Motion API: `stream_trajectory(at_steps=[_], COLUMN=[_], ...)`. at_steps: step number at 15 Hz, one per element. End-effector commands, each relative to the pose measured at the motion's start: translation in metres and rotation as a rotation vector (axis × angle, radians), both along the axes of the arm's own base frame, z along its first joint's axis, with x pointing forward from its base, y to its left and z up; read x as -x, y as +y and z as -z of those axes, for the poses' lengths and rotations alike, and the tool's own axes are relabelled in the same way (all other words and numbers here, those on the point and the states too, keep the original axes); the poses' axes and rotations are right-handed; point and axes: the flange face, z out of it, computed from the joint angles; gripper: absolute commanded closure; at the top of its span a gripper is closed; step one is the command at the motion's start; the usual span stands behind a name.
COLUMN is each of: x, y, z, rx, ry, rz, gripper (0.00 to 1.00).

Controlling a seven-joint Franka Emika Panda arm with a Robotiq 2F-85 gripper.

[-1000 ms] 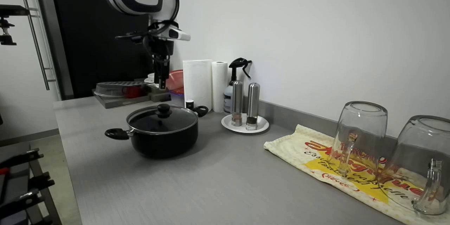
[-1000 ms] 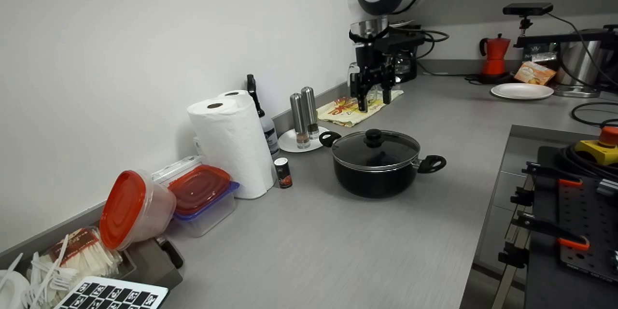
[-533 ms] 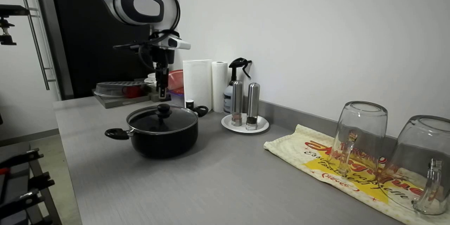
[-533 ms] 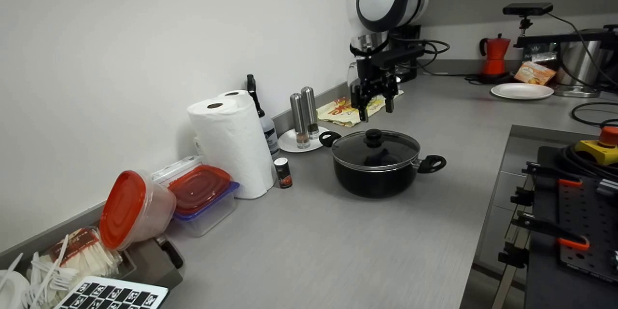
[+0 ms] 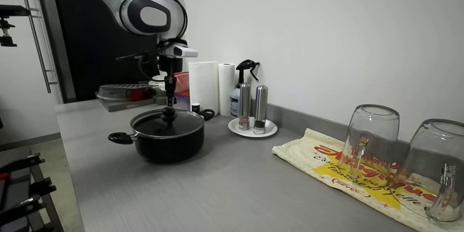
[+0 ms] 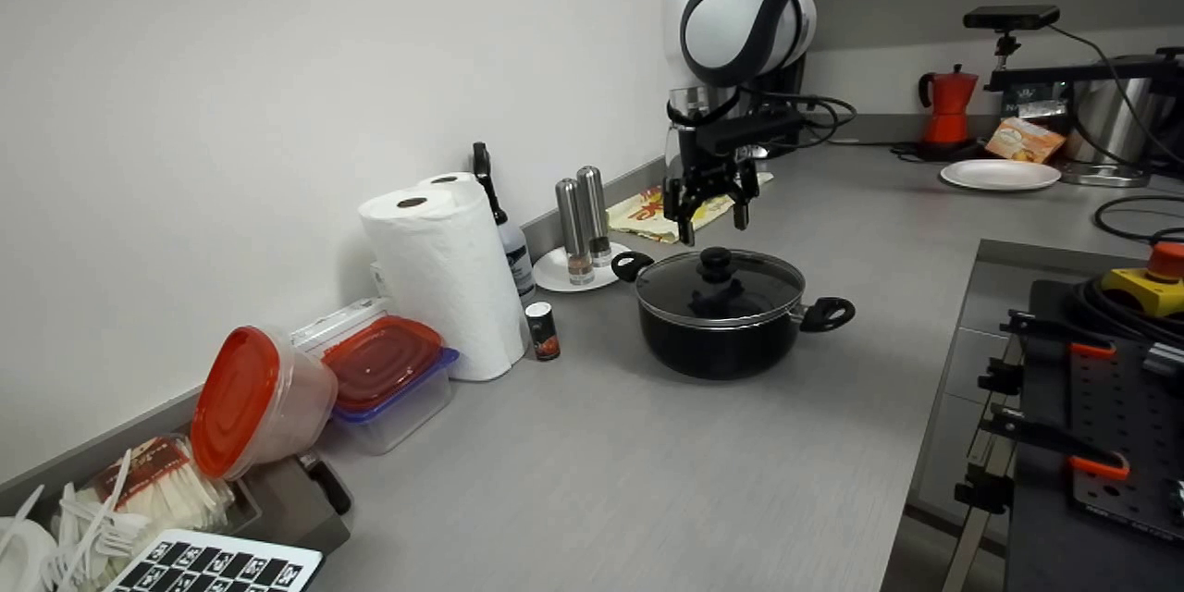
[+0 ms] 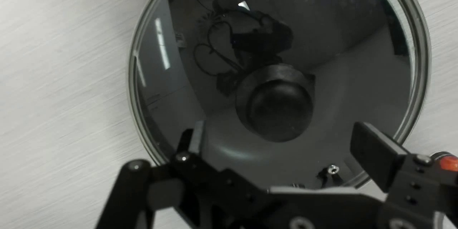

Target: Remove the glass lid from the black pot.

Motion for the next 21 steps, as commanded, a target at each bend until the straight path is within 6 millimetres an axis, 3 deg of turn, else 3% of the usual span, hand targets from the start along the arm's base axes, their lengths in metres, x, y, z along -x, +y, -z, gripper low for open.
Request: stream_trajectory(at_steps=[1, 5, 6, 8, 13, 17, 21], x=[-0.009, -0.011, -0.011, -0.011, -0.013, -0.010, -0.009], y=[0.001, 0.001, 0.001, 0.002, 0.003, 0.001, 0.001], z=[0.011, 0.019, 0.020, 0.022, 0.020, 0.014, -0.015], rx=[0.024, 0.030, 0.029, 0.031, 0.031, 0.032, 0.052], ry=[-0.011, 0.005, 0.009, 0.014, 0.012, 0.018, -0.026], rz=[0.045, 0.061, 0.057, 0.051, 0.049, 0.025, -0.031], gripper=[0.00, 0.00, 0.25, 0.33, 0.72, 0.76, 0.76])
